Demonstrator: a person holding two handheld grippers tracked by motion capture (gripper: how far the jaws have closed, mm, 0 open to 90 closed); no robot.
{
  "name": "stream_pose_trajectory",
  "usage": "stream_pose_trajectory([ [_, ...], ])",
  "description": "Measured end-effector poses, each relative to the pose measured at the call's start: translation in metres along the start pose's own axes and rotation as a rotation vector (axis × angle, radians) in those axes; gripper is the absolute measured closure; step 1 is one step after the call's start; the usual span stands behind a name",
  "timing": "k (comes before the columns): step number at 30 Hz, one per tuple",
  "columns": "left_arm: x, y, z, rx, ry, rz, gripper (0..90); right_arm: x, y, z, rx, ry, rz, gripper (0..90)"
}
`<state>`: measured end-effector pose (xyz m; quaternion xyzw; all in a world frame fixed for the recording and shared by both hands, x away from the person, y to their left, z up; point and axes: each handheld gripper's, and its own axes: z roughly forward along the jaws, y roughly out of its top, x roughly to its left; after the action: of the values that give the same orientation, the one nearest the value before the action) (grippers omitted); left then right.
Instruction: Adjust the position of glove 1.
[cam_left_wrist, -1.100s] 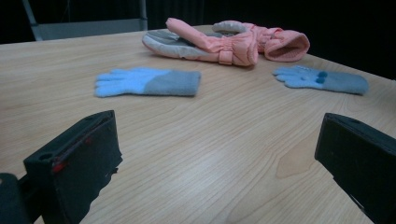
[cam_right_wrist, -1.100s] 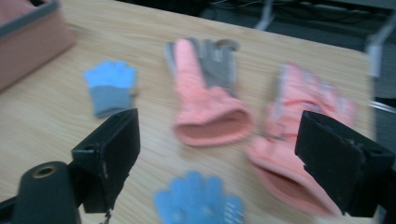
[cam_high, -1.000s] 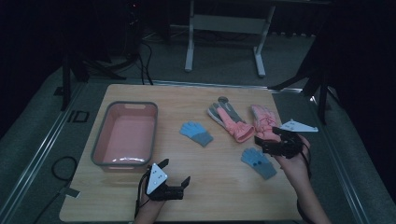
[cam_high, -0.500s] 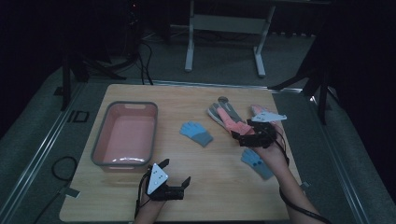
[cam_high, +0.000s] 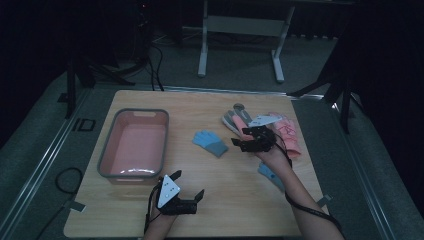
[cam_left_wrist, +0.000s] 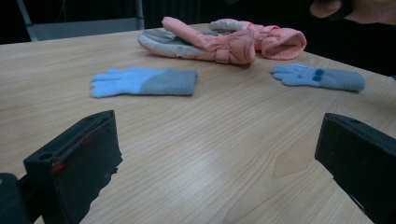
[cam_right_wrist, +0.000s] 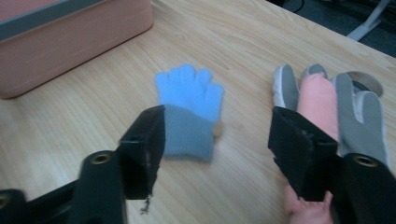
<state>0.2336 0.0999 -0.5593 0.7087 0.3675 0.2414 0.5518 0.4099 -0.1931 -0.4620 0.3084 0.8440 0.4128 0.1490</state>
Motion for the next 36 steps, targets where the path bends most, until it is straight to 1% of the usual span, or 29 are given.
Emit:
stream_pose_trajectory([
  [1, 0.000, 0.000, 0.000, 0.002, 0.001, -0.001, 0.2, 0.000, 0.001, 0.005, 0.003, 0.006, 0.002, 39.9],
  [2, 0.000, 0.000, 0.001, 0.000, 0.005, 0.004, 0.2, 0.000, 0.003, 0.013, 0.007, 0.024, 0.002, 43.1],
  [3, 0.000, 0.000, 0.001, 0.000, 0.005, 0.004, 0.2, 0.000, 0.003, 0.013, 0.007, 0.024, 0.002, 43.1],
  [4, 0.001, 0.000, 0.001, 0.000, 0.004, 0.003, 0.2, -0.002, 0.005, 0.022, 0.012, 0.051, 0.014, 46.9],
  [7, 0.000, 0.000, 0.001, -0.003, 0.002, 0.007, 0.2, -0.002, 0.006, 0.037, 0.037, 0.076, 0.013, 52.7],
  [8, 0.000, 0.000, 0.001, -0.001, 0.001, 0.008, 0.2, -0.001, 0.007, 0.042, 0.044, 0.075, 0.003, 55.6],
  [9, 0.000, 0.000, 0.001, -0.001, 0.001, 0.008, 0.2, -0.001, 0.007, 0.042, 0.044, 0.075, 0.003, 55.6],
  [10, 0.000, 0.000, 0.001, 0.001, -0.004, 0.016, 0.2, 0.001, 0.007, 0.052, 0.055, 0.078, -0.011, 57.5],
  [11, -0.001, 0.000, 0.001, 0.000, -0.005, 0.016, 0.2, 0.002, 0.007, 0.056, 0.058, 0.083, -0.008, 59.0],
  [12, -0.001, 0.000, 0.001, 0.000, -0.005, 0.016, 0.2, 0.002, 0.007, 0.056, 0.058, 0.083, -0.008, 59.0],
  [13, -0.001, 0.000, 0.001, 0.000, -0.007, 0.015, 0.2, 0.005, 0.009, 0.066, 0.064, 0.087, -0.017, 62.4],
  [14, -0.001, 0.000, 0.001, 0.000, -0.007, 0.015, 0.2, 0.006, 0.009, 0.070, 0.069, 0.089, -0.015, 63.1],
  [15, -0.001, 0.000, 0.001, 0.001, -0.007, 0.015, 0.2, 0.007, 0.011, 0.075, 0.077, 0.091, -0.024, 64.6],
  [17, -0.001, 0.000, 0.001, 0.001, -0.009, 0.016, 0.2, 0.009, 0.012, 0.082, 0.081, 0.091, -0.039, 65.2],
  [18, -0.001, 0.000, 0.001, 0.001, -0.010, 0.015, 0.2, 0.009, 0.014, 0.086, 0.084, 0.100, -0.045, 65.2],
  [19, -0.001, 0.000, 0.001, 0.001, -0.010, 0.015, 0.2, 0.009, 0.014, 0.086, 0.084, 0.100, -0.045, 65.2],
  [20, -0.001, 0.000, 0.001, 0.002, -0.009, 0.011, 0.2, 0.011, 0.015, 0.094, 0.098, 0.099, -0.064, 65.2],
  [22, -0.002, 0.000, 0.001, 0.000, -0.010, 0.015, 0.2, 0.011, 0.014, 0.101, 0.119, 0.112, -0.074, 64.5],
  [24, -0.002, 0.000, 0.001, 0.000, -0.010, 0.016, 0.2, 0.011, 0.013, 0.108, 0.139, 0.110, -0.078, 64.9],
  [25, -0.002, 0.000, 0.001, 0.000, -0.010, 0.016, 0.2, 0.011, 0.012, 0.111, 0.148, 0.108, -0.082, 65.1],
  [26, -0.002, 0.000, 0.001, 0.001, -0.010, 0.016, 0.2, 0.012, 0.011, 0.115, 0.159, 0.091, -0.100, 65.2],
  [28, -0.002, 0.000, 0.001, 0.001, -0.011, 0.015, 0.2, 0.012, 0.011, 0.117, 0.165, 0.089, -0.103, 65.5],
  [29, -0.002, 0.000, 0.001, 0.001, -0.012, 0.012, 0.2, 0.012, 0.010, 0.123, 0.163, 0.075, -0.114, 66.1],
  [30, -0.002, 0.000, 0.001, 0.001, -0.012, 0.012, 0.2, 0.011, 0.010, 0.123, 0.160, 0.075, -0.111, 66.0],
  [31, -0.002, 0.000, 0.001, 0.003, -0.013, 0.011, 0.2, 0.010, 0.009, 0.126, 0.155, 0.082, -0.092, 66.0],
  [33, -0.002, 0.000, 0.001, 0.005, -0.014, 0.013, 0.2, 0.011, 0.008, 0.128, 0.158, 0.077, -0.091, 66.0],
  [34, -0.003, 0.000, 0.001, 0.004, -0.016, 0.016, 0.2, 0.011, 0.004, 0.133, 0.172, 0.089, -0.104, 65.9],
  [35, -0.003, 0.000, 0.001, 0.003, -0.016, 0.016, 0.2, 0.011, 0.002, 0.135, 0.180, 0.089, -0.106, 65.7],
  [36, -0.003, 0.000, 0.001, 0.003, -0.017, 0.017, 0.2, 0.011, 0.001, 0.137, 0.182, 0.094, -0.093, 66.2],
])
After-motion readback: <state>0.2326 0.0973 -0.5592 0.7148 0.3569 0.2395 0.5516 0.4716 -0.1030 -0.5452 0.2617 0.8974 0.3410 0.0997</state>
